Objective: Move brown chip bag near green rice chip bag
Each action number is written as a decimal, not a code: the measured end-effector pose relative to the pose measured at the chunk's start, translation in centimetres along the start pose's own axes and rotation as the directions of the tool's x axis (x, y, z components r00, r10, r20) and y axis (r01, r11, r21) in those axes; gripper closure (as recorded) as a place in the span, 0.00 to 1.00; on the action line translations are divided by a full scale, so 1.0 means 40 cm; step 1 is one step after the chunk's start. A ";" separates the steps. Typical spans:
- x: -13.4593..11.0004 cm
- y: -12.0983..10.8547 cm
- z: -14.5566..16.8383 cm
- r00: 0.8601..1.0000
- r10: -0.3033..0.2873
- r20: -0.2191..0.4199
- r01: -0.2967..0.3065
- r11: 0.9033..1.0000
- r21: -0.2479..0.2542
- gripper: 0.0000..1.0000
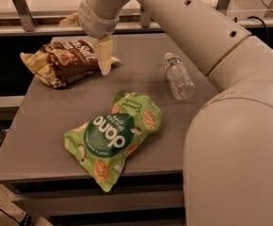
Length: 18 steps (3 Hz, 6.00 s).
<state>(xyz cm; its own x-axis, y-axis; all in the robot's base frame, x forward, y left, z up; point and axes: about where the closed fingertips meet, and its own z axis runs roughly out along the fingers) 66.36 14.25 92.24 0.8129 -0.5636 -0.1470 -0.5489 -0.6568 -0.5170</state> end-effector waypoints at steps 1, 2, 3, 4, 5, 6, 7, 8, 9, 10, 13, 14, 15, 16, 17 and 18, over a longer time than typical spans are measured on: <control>-0.025 -0.015 0.072 1.000 -0.015 0.012 0.015 0.999 -0.033 0.00; -0.025 -0.053 0.112 0.999 0.018 0.029 -0.018 1.000 -0.025 0.00; 0.006 -0.084 0.119 0.997 0.071 0.026 -0.071 0.997 0.007 0.16; 0.022 -0.094 0.130 0.995 0.096 0.018 -0.097 0.995 0.013 0.40; 0.024 -0.093 0.142 0.997 0.065 -0.044 -0.065 0.998 0.000 0.64; 0.033 -0.074 0.166 0.992 0.035 -0.118 -0.042 0.997 -0.057 0.86; 0.038 -0.067 0.170 0.990 0.026 -0.139 -0.037 0.996 -0.079 1.00; 0.038 -0.067 0.170 0.990 0.026 -0.139 -0.037 0.996 -0.079 1.00; 0.035 -0.067 0.119 0.997 0.024 -0.079 -0.030 0.997 -0.075 1.00; 0.026 -0.055 0.016 1.000 -0.020 -0.013 0.019 0.997 -0.077 1.00; 0.063 0.050 -0.211 0.995 -0.102 -0.005 0.101 0.991 -0.093 1.00; 0.066 0.105 -0.265 0.992 -0.120 -0.026 0.116 0.986 -0.118 1.00; 0.040 0.152 -0.296 0.985 -0.169 -0.029 0.162 0.973 -0.168 1.00; 0.045 0.128 -0.285 0.984 -0.172 -0.040 0.165 0.977 -0.137 0.82; 0.049 0.111 -0.277 0.984 -0.174 -0.048 0.167 0.979 -0.114 0.59; 0.051 0.097 -0.268 0.983 -0.175 -0.054 0.170 0.981 -0.097 0.35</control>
Offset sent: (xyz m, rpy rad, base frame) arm 0.0289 0.0603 -0.0219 0.0390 0.0603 -0.0312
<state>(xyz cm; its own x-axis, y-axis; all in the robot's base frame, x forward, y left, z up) 63.80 5.16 98.97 0.8849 -0.4657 -0.0084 -0.4193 -0.7886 -0.4499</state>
